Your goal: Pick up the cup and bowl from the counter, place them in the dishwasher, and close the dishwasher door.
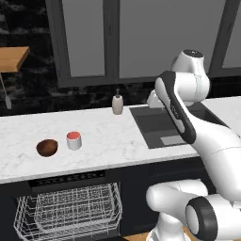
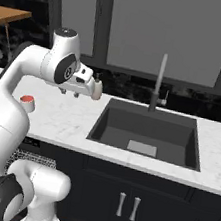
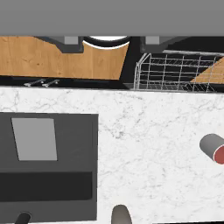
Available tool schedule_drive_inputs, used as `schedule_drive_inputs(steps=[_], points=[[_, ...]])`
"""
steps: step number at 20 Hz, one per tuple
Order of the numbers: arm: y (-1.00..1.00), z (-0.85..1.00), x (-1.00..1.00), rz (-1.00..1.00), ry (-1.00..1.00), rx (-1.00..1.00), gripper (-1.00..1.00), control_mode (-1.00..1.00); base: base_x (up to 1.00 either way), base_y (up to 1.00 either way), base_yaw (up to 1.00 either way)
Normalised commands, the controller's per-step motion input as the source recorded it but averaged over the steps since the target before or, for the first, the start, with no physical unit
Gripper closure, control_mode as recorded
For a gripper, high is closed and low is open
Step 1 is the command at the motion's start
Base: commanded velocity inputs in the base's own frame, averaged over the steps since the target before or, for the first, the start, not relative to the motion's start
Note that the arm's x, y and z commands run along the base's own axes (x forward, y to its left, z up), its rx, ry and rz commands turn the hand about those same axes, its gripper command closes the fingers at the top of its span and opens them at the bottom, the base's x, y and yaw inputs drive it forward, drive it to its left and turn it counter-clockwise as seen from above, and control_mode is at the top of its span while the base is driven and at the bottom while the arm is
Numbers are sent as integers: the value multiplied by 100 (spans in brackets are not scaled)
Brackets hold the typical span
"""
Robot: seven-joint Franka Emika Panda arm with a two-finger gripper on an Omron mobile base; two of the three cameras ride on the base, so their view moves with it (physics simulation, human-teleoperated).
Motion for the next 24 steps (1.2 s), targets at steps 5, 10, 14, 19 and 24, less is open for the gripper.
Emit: schedule_drive_inputs(steps=[5,10,14,19,24], points=[[0,0,0,0,0,0,-100,100,-2,0,1],[0,0,0,0,0,0,-100,100,-22,-14,26],[0,0,0,0,0,0,-100,100,-36,-36,47],[0,0,0,0,0,0,-100,100,-37,-51,50],[0,0,0,0,0,0,-100,100,-31,-71,45]])
